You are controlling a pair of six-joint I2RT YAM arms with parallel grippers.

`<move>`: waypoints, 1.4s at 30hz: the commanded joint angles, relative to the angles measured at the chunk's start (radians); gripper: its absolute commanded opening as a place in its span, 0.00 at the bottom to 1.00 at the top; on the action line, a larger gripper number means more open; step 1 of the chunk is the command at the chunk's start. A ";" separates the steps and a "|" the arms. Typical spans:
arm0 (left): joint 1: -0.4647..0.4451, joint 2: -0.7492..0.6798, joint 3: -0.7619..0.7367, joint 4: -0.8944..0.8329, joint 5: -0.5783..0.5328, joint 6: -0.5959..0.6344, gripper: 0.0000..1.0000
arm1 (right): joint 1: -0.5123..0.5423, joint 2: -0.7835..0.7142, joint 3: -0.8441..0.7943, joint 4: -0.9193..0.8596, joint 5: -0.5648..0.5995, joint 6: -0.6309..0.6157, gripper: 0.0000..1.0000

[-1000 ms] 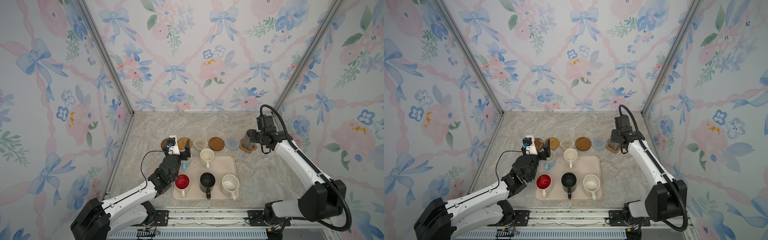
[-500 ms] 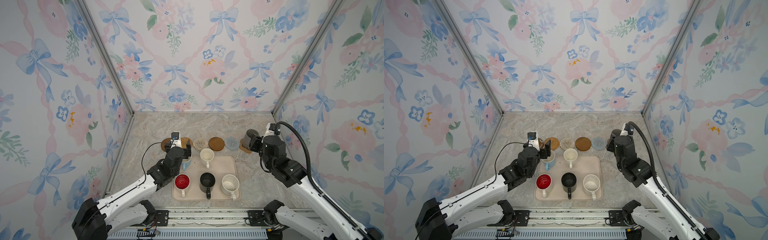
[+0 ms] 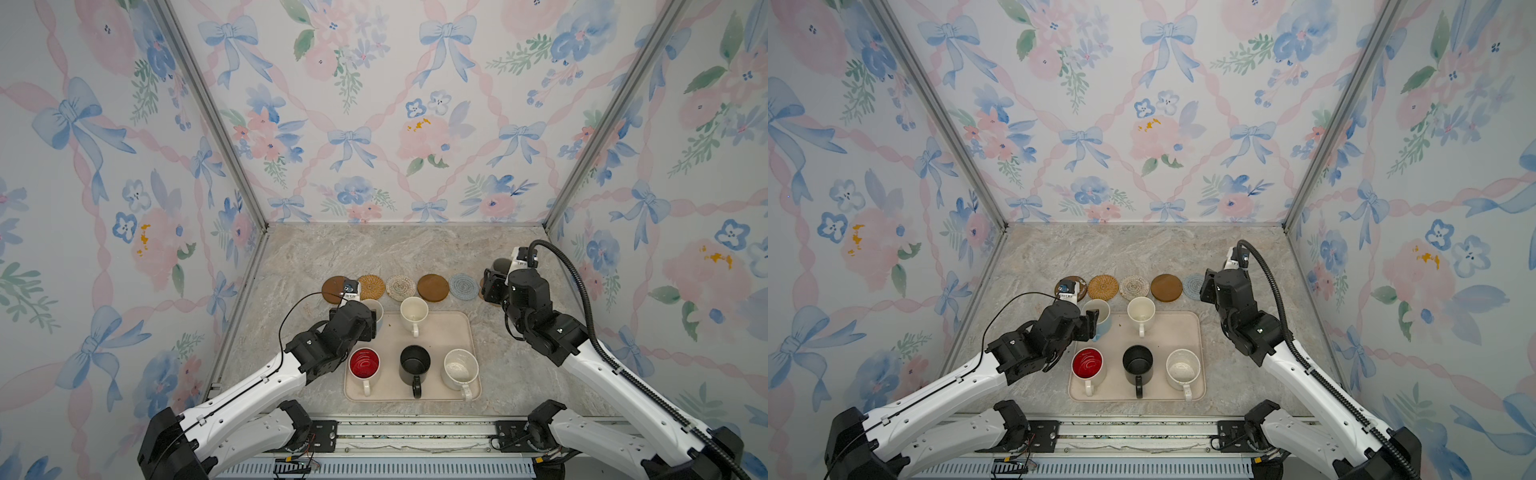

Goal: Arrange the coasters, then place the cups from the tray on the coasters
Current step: 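Release the grey mug and raise the right gripper away from it, then grasp the white mug with light-blue handle with the left gripper and lift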

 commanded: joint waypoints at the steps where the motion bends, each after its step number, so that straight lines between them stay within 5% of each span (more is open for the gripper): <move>1: -0.004 0.041 0.019 -0.094 0.072 -0.049 0.73 | 0.006 0.019 -0.009 0.042 -0.029 0.003 0.55; 14: -0.005 0.166 0.061 -0.153 0.116 -0.105 0.68 | 0.000 0.055 -0.006 0.059 -0.048 -0.003 0.55; 18: -0.004 0.212 0.074 -0.152 0.128 -0.102 0.55 | -0.006 0.062 -0.007 0.061 -0.056 -0.003 0.55; 42: 0.022 0.343 0.101 -0.150 0.108 -0.120 0.49 | -0.040 0.107 -0.005 0.069 -0.126 -0.001 0.55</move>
